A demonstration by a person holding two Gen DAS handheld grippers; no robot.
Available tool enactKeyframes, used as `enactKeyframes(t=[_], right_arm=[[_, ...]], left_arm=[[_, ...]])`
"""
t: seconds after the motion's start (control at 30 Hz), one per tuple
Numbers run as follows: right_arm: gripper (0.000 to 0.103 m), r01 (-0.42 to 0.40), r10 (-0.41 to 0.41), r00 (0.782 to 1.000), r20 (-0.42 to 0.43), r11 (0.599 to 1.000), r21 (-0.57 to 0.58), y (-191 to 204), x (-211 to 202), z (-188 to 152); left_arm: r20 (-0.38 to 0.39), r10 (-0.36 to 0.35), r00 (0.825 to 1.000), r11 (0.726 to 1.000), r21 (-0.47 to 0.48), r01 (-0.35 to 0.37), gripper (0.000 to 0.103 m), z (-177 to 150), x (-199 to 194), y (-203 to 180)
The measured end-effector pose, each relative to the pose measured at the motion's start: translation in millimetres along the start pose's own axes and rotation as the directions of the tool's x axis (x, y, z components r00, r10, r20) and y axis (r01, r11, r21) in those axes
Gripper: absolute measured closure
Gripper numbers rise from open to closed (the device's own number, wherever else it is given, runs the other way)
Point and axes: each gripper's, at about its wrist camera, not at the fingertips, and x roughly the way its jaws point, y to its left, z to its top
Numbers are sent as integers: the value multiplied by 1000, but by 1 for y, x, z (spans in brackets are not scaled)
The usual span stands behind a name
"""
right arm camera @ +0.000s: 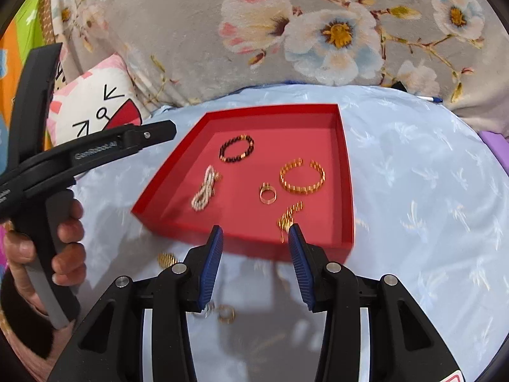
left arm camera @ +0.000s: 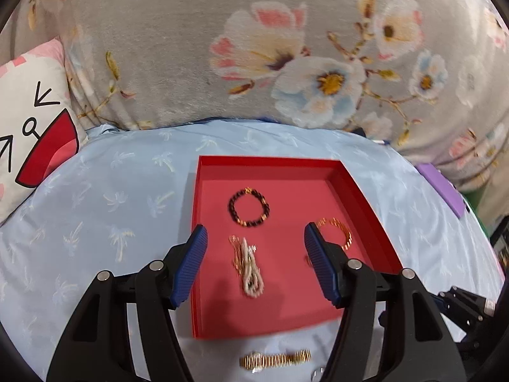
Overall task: Organize jewelry
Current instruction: 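Carry pearl bracelet and ring into the red box and open both tools, then withdraw both tools from the box and grasp a gold hoop earring with the right tool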
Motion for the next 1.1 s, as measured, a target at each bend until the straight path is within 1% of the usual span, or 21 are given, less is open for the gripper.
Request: enactKeyframes(t=[0.13,0.23,0.33,0.4,0.53,0.67,0.73,0.8,0.87,0.97,1.0,1.03,1.1], right_arm=[[61,-13,14,1000,-28,999,29,-5,-6,-25],[61,-6,9,999,-52,999,49,-9,-9,-43],[61,-11,16,997,-75,997,75,-13,-8,-59],[61,-14,21,996,-86,997,79,-13,-6,-67],[61,-28,32,995,-91,998,51,-4,-3,-76],[61,-35,36,995,-94,999,13,8,3,-77],[61,-39,39,994,-101,999,2,11,9,-75],[61,-32,31,994,-105,999,-7,14,13,-74],[62,-22,20,994,-109,999,-23,17,17,-73],[64,-7,3,994,-110,999,-40,20,22,-69],[66,-3,-2,994,-110,999,-47,21,23,-68],[71,5,-12,994,-111,998,-60,23,25,-67],[76,29,-39,993,-113,995,-92,29,29,-65]], left_arm=[[-27,-19,999,998,54,20,42,-28,-19,-8],[-57,-23,998,997,73,27,42,-53,-27,-8],[-94,-26,995,998,55,31,42,-76,-29,-4],[-119,-14,993,999,41,19,42,-89,-26,0],[-155,1,988,1000,-12,-3,42,-109,-24,10],[-159,19,987,999,-46,-26,42,-122,-26,18],[-171,16,985,998,-58,-26,42,-128,-24,21],[-184,24,983,998,-57,-35,42,-131,-22,21],[-170,30,985,998,-49,-39,42,-130,-23,20],[-180,27,983,998,-54,-37,42,-131,-22,21],[-179,25,984,998,-57,-35,42,-131,-23,22],[-178,23,984,998,-59,-35,42,-131,-23,23],[-177,23,984,998,-60,-34,42,-132,-23,23]])
